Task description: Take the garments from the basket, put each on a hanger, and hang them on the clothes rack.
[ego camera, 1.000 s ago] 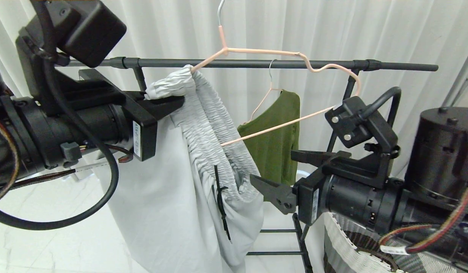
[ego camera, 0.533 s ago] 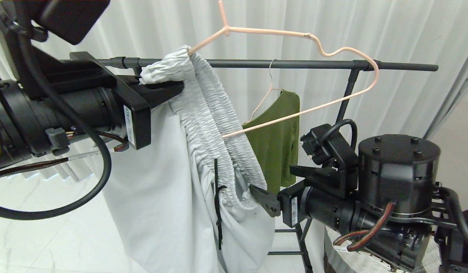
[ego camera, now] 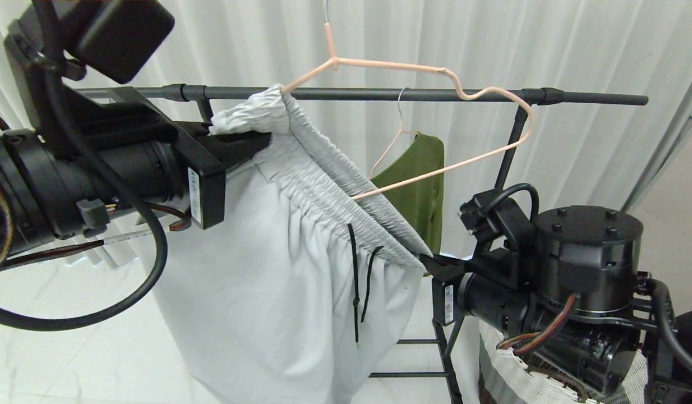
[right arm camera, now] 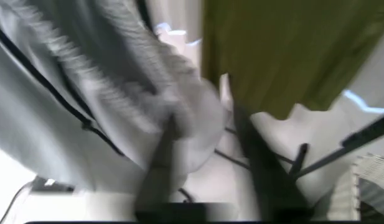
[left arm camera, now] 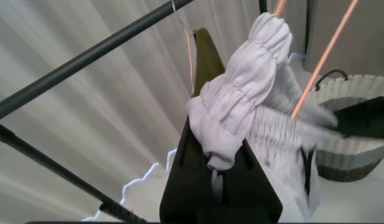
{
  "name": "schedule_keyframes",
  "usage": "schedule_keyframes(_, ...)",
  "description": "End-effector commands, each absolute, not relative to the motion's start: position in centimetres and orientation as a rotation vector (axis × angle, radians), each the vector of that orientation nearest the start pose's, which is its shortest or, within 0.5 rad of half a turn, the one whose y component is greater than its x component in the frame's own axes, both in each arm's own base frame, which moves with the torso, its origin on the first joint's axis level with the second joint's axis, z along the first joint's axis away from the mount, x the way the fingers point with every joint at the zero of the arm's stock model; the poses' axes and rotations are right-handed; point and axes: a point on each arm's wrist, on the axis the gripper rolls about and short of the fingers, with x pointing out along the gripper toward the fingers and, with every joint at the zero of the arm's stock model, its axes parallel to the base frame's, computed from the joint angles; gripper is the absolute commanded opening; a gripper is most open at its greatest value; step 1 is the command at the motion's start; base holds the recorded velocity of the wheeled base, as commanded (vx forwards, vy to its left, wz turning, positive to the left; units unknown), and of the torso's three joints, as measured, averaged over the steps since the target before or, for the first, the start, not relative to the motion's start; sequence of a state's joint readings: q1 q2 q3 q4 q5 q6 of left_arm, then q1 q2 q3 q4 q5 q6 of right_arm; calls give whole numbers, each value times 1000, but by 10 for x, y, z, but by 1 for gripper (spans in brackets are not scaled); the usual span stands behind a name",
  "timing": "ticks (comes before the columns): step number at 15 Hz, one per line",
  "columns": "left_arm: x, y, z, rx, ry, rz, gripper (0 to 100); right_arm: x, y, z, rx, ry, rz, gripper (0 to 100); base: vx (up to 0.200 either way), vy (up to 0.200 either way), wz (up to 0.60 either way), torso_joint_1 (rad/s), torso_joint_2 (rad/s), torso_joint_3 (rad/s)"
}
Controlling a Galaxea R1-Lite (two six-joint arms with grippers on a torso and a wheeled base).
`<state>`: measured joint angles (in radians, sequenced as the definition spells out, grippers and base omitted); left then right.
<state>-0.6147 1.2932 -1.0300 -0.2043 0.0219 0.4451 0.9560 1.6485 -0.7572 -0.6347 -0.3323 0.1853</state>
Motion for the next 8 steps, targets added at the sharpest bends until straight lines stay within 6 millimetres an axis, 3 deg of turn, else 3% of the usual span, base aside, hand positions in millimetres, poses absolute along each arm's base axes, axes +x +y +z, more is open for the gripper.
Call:
schedule_keyframes(1, 174, -115, 302, 494, -56, -568, 0, 182, 224, 189, 35, 248, 552, 0, 0, 0, 0, 0, 0, 0)
schedule_keyframes(3, 177, -107, 292, 579, -36, -540, 0, 196, 210, 194, 4, 207, 492, 0, 0, 0, 0, 0, 0, 0)
schedule_keyframes(8, 168, -96, 277, 602, 5, -525, 0, 223, 182, 198, -45, 156, 367, 0, 0, 0, 0, 0, 0, 0)
